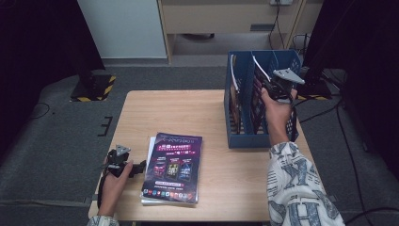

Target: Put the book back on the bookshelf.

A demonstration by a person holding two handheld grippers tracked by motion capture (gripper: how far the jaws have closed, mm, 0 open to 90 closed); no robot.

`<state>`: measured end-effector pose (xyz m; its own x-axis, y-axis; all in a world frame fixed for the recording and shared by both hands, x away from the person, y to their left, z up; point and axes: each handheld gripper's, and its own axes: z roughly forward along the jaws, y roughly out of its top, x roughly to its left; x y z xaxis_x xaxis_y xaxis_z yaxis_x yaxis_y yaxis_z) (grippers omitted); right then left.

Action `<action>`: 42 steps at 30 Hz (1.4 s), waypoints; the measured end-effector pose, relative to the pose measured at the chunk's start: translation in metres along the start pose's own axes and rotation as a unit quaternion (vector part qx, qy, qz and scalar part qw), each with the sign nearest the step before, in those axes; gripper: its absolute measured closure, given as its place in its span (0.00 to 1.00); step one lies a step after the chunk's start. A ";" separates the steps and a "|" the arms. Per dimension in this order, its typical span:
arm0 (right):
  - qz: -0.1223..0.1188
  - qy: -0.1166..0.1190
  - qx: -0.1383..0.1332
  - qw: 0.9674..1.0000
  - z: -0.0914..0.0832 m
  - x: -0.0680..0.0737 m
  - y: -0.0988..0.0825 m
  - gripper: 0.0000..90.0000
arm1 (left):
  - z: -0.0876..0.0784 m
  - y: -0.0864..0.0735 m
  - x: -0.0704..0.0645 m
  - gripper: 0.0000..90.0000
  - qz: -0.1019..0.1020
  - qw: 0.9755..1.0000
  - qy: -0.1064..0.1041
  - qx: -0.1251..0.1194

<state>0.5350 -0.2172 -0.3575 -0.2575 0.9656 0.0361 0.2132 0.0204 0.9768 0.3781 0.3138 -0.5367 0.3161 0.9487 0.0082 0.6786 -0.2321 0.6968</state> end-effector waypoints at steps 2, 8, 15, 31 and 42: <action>0.002 0.001 0.000 1.000 0.000 0.000 0.000 0.94 | 0.000 0.000 0.000 0.00 0.000 1.000 0.000 0.000; 0.000 -0.016 -0.012 1.000 -0.001 0.003 0.000 0.94 | 0.000 0.000 0.000 0.00 0.000 1.000 0.000 0.000; -0.004 -0.036 -0.026 0.999 0.004 0.005 0.000 0.94 | 0.000 0.000 0.000 0.00 0.000 1.000 -0.001 0.000; -0.035 -0.068 -0.025 0.997 0.013 0.023 -0.009 0.93 | 0.001 0.001 0.000 0.00 0.001 1.000 -0.001 0.000; -0.035 -0.050 -0.029 0.998 0.012 0.029 -0.010 0.82 | 0.001 0.001 0.000 0.00 0.000 1.000 -0.001 0.000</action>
<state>0.5371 -0.1857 -0.3684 -0.1747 0.9832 -0.0519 0.1421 0.0773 0.9868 0.3788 0.3130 -0.5368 0.3180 0.9481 0.0073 0.6782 -0.2328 0.6970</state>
